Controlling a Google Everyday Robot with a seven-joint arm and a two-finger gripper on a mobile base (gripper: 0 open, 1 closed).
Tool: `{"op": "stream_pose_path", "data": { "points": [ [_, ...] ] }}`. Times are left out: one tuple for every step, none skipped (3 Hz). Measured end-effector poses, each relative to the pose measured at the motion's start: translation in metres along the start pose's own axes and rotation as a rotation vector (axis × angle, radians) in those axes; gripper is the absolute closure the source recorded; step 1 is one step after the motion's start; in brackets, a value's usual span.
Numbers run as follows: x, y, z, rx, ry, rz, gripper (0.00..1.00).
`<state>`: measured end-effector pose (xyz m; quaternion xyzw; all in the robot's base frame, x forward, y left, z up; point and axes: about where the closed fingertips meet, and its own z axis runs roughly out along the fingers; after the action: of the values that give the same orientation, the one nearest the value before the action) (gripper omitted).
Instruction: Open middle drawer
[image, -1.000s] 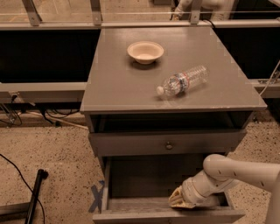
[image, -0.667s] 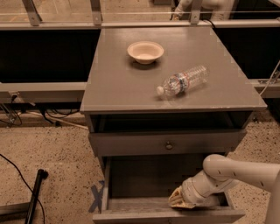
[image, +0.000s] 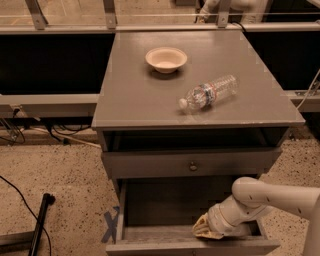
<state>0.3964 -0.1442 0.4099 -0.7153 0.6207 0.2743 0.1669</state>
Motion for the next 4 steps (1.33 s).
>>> {"op": "stream_pose_path", "data": {
  "points": [
    [-0.001,0.001,0.001,0.002,0.014,-0.005,0.11],
    [-0.002,0.0,0.001,0.004,0.016,-0.008,0.1],
    [-0.004,-0.003,0.002,0.004,0.016,-0.008,0.34],
    [-0.017,0.007,-0.025,0.064,0.0,-0.08,0.57]
  ]
}}
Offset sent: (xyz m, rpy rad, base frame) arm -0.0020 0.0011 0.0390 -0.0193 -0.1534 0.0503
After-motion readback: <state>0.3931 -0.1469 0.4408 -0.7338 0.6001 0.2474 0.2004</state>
